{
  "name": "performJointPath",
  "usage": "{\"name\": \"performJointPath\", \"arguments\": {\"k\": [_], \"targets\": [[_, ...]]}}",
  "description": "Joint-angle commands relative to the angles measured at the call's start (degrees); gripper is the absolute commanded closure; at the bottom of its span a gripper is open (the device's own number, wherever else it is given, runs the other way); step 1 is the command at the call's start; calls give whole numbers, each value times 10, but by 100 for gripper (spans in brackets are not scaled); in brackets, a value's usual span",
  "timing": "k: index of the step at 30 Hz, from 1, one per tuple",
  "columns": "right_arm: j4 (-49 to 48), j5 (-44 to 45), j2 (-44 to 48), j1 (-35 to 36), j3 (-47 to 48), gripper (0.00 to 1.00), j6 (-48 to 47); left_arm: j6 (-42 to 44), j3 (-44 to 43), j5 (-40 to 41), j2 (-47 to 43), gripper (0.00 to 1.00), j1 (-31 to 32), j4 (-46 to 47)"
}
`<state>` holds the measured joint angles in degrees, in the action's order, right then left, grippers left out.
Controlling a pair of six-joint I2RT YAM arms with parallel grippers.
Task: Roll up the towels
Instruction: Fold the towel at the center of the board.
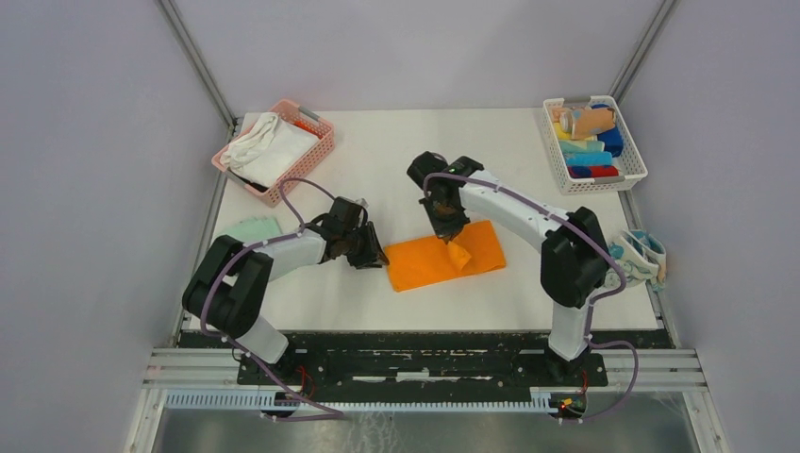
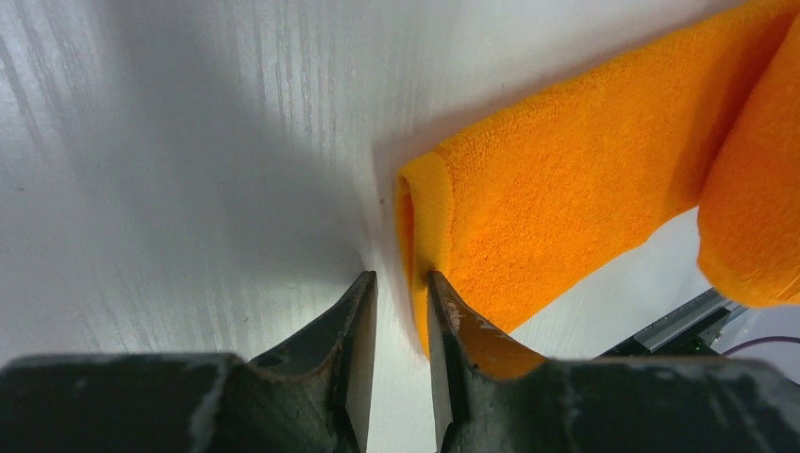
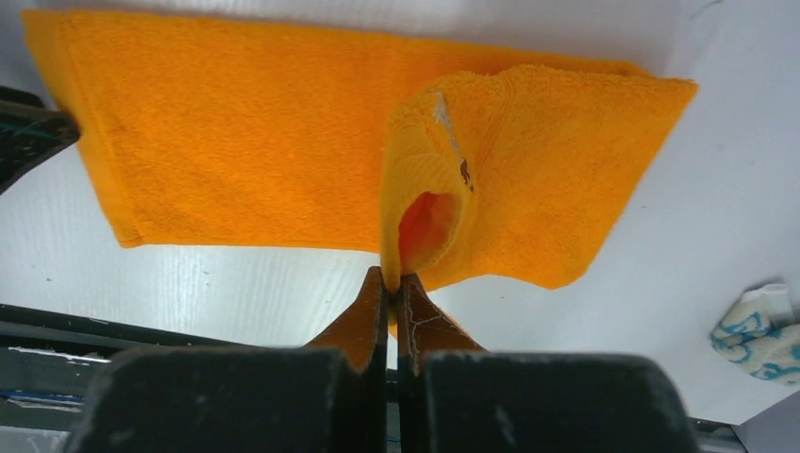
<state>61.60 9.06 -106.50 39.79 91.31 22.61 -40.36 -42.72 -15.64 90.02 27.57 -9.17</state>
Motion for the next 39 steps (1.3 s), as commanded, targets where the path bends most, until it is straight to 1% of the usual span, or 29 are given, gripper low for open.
{"name": "performJointPath", "arguments": {"k": [1,5,10,17,23,32,36,39], "targets": [[26,3,-31,45,61,100,40,-33,6,-3,13,70,9,39],[36,10,-60,70,101,100,52,-37,8,-2,16,78,16,46],[48,10,-89,89,128,100,62,-38,10,2,14,82,19,46],[38,-4,-112,102,139,100,80,-41,14,5,8,83,21,46],[28,-36,-129,109,147,100,91,-42,17,5,7,84,23,49],[-5,-63,-134,111,129,99,105,-43,21,8,3,85,25,51],[-22,-67,-141,111,120,97,110,-46,24,10,1,85,25,52],[-32,-68,-151,111,115,94,111,-46,26,10,1,85,25,53]]}}
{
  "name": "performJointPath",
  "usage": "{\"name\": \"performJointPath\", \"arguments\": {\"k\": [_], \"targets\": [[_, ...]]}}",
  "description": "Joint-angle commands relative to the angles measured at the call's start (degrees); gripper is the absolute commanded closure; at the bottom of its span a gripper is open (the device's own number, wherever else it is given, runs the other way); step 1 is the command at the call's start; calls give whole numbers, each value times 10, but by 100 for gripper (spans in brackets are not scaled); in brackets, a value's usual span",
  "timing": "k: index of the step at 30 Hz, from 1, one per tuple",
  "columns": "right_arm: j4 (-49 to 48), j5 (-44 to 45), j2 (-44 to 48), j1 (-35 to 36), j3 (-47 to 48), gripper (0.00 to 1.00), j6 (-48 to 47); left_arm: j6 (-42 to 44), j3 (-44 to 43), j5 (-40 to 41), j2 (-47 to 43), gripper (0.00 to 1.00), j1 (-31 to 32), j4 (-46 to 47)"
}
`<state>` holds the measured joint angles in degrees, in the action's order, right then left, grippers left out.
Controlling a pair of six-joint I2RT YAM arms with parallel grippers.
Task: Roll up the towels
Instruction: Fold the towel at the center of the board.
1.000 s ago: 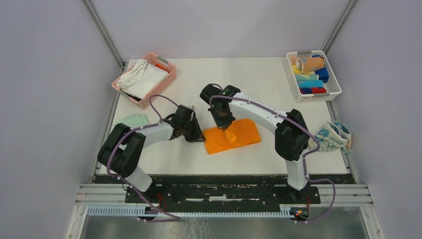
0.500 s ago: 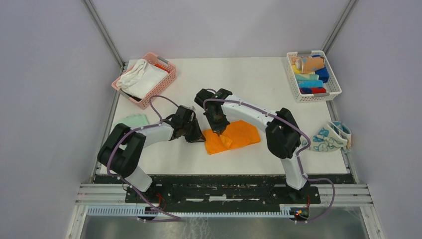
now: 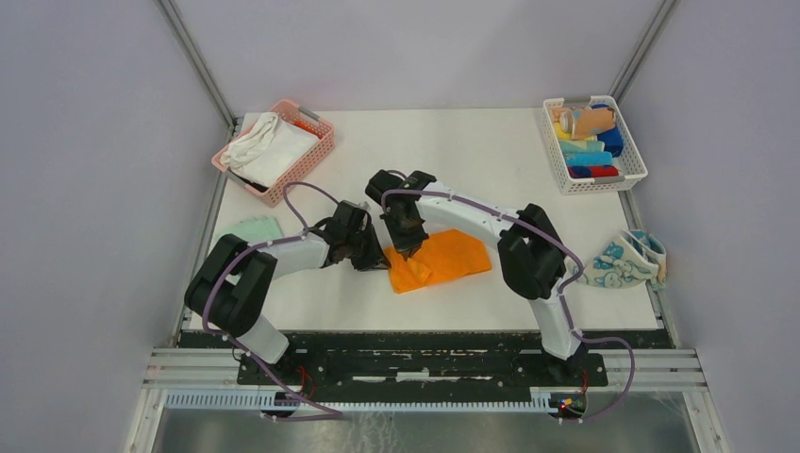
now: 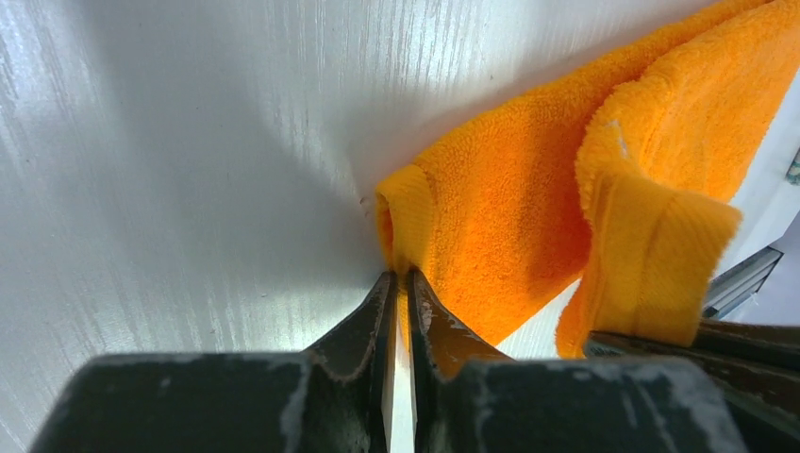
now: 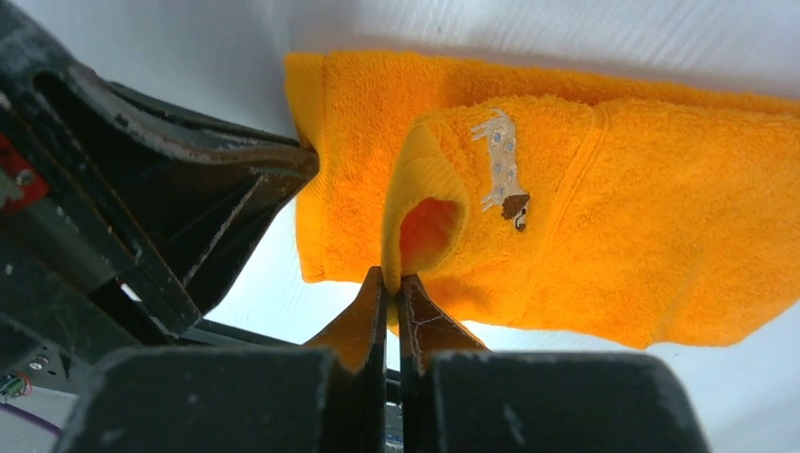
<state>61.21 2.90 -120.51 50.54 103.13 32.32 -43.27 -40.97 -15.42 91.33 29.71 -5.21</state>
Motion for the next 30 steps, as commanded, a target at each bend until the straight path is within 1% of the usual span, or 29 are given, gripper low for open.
{"name": "performJointPath", "arguments": {"k": [1,3,7,9,11,12,14,16,20,23,26,30], "targets": [[-35,-5,-14,3,-8,92,16,-18,8,9,-13,85,4,13],[-45,-5,-17,3,-16,87,17,-19,10,11,-17,85,4,13],[-57,-20,0,3,-24,68,10,-23,18,29,-38,83,4,4],[-75,-28,30,3,-38,57,6,-26,24,41,-53,81,5,0],[-91,-34,66,3,-55,49,-5,-26,27,51,-68,80,4,-9],[-94,-35,83,1,-62,47,-12,-26,27,57,-76,78,5,-16],[-98,-36,116,-7,-82,46,-22,-26,28,66,-93,76,4,-28],[-116,-49,156,-25,-131,46,-27,-25,27,80,-115,73,4,-43],[-201,-108,250,-92,-238,46,-35,-22,17,110,-161,65,7,-76],[-257,-156,298,-150,-314,47,-38,-17,-17,131,-181,56,33,-92],[-303,-197,324,-200,-370,48,-41,-20,-60,129,-164,54,69,-86],[-370,-236,338,-251,-429,49,-35,-19,-116,112,-103,54,115,-65]]}}
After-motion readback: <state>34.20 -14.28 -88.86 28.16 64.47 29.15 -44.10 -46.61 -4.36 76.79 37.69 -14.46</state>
